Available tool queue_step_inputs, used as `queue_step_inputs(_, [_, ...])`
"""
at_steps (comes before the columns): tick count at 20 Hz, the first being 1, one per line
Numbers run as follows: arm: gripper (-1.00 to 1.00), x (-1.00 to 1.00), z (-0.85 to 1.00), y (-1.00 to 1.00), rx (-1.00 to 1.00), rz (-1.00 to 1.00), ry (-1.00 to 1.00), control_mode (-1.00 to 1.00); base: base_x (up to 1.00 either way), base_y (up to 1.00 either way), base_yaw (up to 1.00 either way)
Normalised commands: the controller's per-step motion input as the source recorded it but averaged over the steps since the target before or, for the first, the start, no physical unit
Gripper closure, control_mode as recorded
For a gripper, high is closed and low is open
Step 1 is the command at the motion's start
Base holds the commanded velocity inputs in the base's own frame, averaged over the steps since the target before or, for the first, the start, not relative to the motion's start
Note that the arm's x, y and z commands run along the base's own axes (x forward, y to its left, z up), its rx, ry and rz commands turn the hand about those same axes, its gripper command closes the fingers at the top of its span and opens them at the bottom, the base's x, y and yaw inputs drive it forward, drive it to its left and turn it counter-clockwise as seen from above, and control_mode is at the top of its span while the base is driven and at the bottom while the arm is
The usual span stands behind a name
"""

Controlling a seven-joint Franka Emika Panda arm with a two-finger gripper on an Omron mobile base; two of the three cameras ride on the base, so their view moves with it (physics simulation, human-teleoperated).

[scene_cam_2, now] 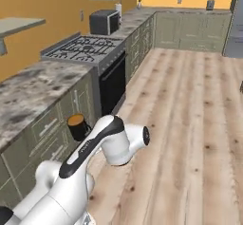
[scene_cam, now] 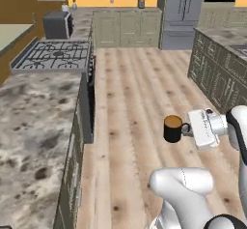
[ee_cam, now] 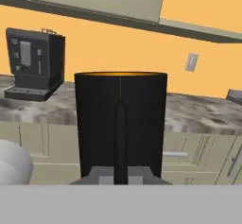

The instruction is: Pick up the brewed coffee from the coffee machine and place it next to the breakfast plate on the dining counter.

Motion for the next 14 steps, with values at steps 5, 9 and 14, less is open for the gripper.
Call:
queue_step_inputs(5, [1.0, 0.0, 0.0, 0.0, 0.0, 0.0, 0.0, 1.0, 0.0, -0.22, -0.78])
queue_step_inputs(9, [1.0, 0.0, 0.0, 0.0, 0.0, 0.0, 0.0, 1.0, 0.04, -0.37, -0.73])
queue_step_inputs(14, [1.0, 0.0, 0.0, 0.0, 0.0, 0.0, 0.0, 1.0, 0.09, -0.44, -0.71])
